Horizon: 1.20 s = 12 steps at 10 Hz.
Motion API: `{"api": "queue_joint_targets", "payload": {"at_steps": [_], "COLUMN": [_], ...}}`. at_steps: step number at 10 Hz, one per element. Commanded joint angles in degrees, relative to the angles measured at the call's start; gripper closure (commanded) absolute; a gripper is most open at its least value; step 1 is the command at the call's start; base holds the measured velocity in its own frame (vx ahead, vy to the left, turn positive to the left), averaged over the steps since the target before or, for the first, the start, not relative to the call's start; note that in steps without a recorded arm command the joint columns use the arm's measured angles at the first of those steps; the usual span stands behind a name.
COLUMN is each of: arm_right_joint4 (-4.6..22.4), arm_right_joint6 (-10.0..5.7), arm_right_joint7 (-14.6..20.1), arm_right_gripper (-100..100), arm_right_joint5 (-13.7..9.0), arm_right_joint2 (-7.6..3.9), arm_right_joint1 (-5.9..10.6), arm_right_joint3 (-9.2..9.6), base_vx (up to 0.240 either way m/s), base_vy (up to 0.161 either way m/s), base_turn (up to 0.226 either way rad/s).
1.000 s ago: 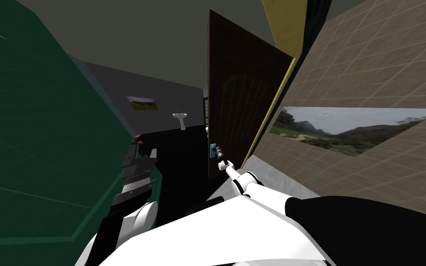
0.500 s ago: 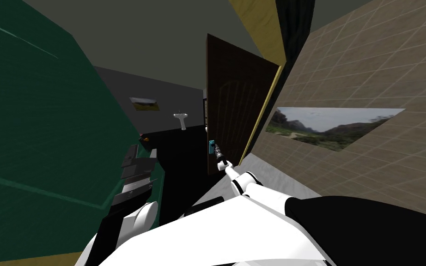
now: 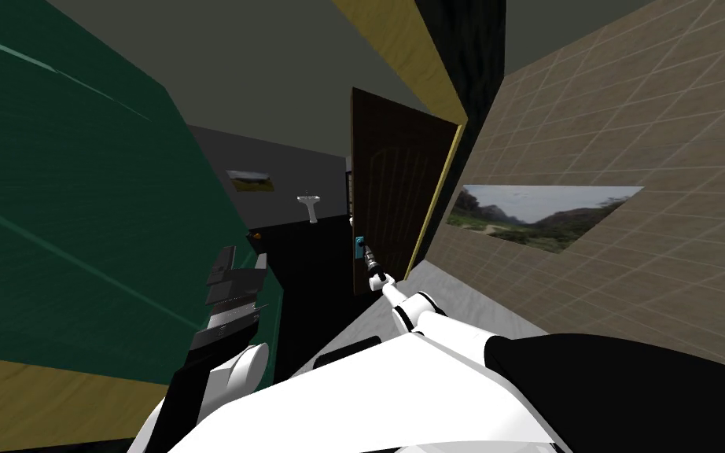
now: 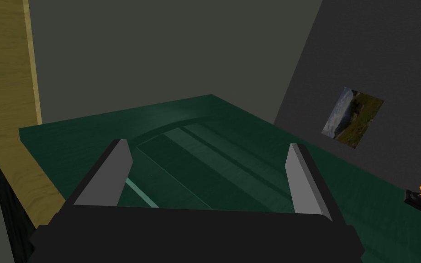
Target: Push the door open
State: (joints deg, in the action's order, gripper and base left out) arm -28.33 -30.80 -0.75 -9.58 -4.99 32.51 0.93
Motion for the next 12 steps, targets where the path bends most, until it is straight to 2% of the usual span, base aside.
{"api": "queue_joint_targets", "payload": {"at_steps": [1,8,9,12], "arm_right_joint4": [-0.5,-0.1,-0.1,-0.1], "arm_right_joint6": [0.1,-0.53,-0.53,-0.53], "arm_right_joint7": [-0.1,-0.3,-0.3,-0.3], "arm_right_gripper": [-100,-100,100,100], "arm_right_joint5": [0.0,-0.2,-0.2,-0.2], "arm_right_joint2": [-0.1,-0.32,-0.32,-0.32], "arm_right_joint1": [-0.26,-0.26,-0.26,-0.26], "arm_right_joint3": [-0.1,-0.59,-0.59,-0.59], "base_vx": [0.174,0.179,-0.014,-0.027], "base_vy": [0.005,0.018,-0.001,-0.003], "base_turn": [0.022,0.02,-0.005,0.002]}}
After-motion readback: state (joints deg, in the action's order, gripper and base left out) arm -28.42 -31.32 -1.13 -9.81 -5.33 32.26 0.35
